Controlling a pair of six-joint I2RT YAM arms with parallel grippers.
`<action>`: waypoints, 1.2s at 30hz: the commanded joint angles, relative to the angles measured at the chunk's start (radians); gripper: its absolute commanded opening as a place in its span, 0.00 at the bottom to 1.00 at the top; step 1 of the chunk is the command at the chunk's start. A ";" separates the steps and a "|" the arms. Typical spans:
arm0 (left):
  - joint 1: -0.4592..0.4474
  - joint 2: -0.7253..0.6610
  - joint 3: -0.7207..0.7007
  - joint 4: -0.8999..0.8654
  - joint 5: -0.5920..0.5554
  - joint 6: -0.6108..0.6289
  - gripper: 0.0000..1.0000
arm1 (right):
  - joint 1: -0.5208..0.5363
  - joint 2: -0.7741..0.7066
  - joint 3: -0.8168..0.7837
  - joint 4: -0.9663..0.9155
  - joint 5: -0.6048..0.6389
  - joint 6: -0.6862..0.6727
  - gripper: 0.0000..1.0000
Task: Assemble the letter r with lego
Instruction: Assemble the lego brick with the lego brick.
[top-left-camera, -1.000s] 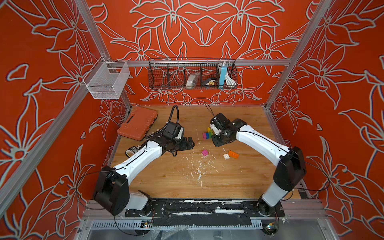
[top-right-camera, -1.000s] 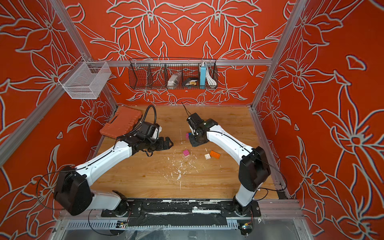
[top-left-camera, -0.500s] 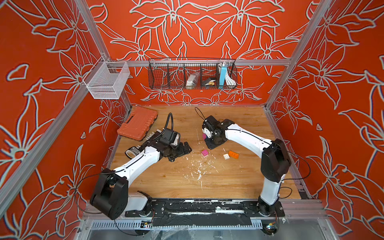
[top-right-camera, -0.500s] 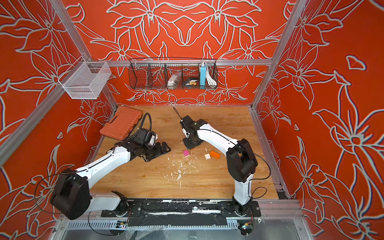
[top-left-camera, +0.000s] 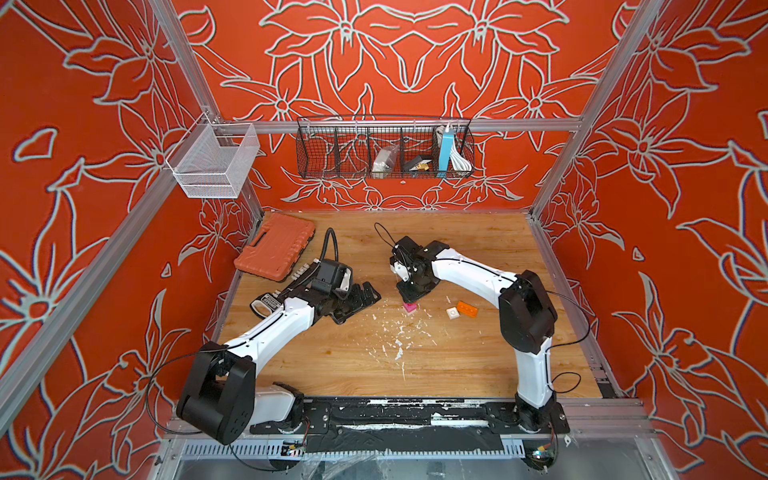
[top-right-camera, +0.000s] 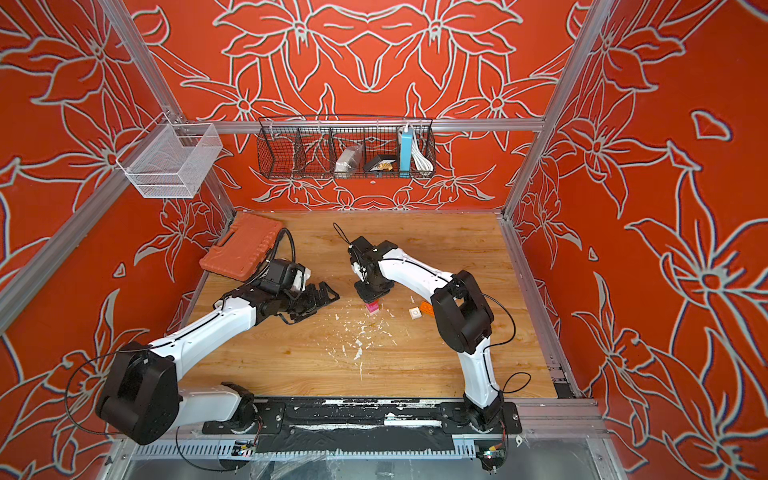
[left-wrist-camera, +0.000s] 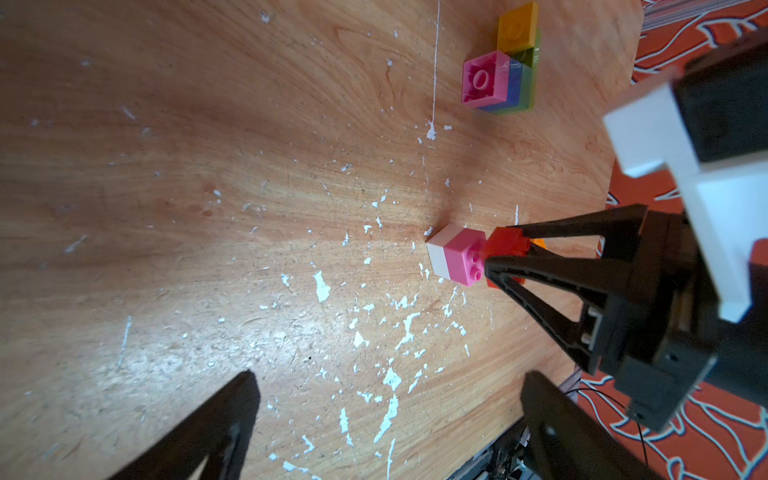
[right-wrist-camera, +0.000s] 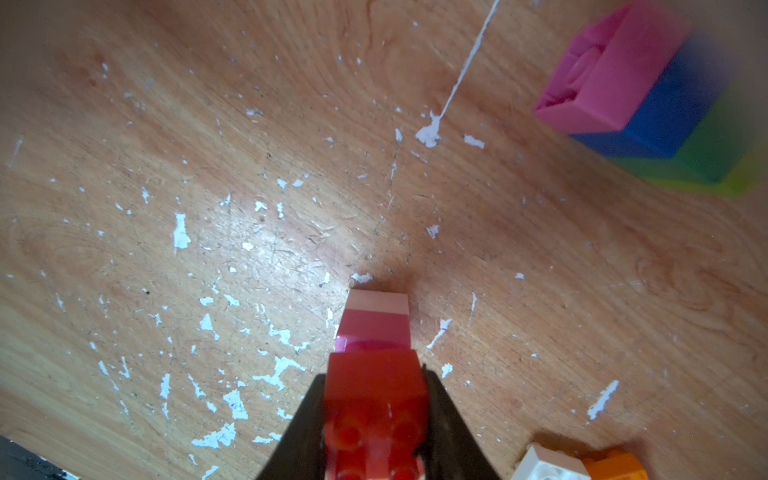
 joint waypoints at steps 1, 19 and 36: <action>0.006 -0.007 0.002 0.021 0.017 -0.007 0.99 | 0.008 0.019 0.028 -0.039 -0.003 -0.006 0.00; 0.006 -0.004 0.000 0.024 0.017 -0.003 0.99 | 0.018 0.056 0.030 -0.049 0.001 0.016 0.00; 0.006 -0.059 -0.030 0.050 -0.080 -0.023 0.99 | 0.102 0.124 0.016 -0.136 0.154 0.087 0.00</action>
